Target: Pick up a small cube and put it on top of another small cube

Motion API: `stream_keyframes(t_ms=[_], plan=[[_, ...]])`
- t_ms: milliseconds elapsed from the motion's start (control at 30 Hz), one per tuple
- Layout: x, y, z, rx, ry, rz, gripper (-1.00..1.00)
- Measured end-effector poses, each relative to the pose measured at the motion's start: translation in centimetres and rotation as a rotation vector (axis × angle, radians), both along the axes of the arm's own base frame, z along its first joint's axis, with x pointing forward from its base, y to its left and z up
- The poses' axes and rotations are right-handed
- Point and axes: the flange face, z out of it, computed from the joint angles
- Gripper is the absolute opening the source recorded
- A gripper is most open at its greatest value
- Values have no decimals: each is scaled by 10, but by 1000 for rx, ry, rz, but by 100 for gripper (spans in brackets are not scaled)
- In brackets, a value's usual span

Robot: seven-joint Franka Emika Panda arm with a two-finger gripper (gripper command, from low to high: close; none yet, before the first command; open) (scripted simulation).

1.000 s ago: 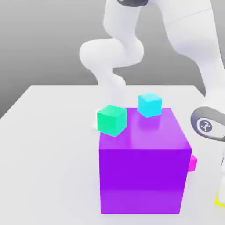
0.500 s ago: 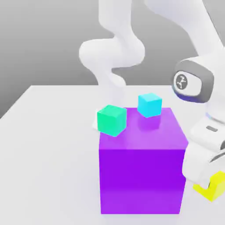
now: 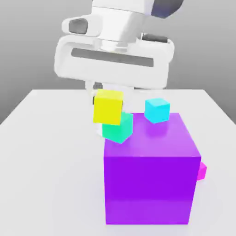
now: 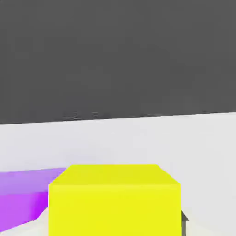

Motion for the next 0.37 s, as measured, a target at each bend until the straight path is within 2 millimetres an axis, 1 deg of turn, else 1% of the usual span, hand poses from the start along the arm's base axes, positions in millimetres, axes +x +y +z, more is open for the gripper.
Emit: stream_keyframes(t_ms=[67, 133, 167, 200, 267, 300, 367], plan=[[-24, 0, 4, 40, 29, -6, -100], [-40, 7, 9, 62, 38, 65, -100], [-44, 9, 2, 68, 39, 84, -100], [-45, 9, -9, 71, 40, 93, -100], [-47, 10, -36, 73, 40, 100, -100], [-47, 10, -46, 73, 40, 101, 100], [-47, 10, -46, 73, 40, 101, 100]])
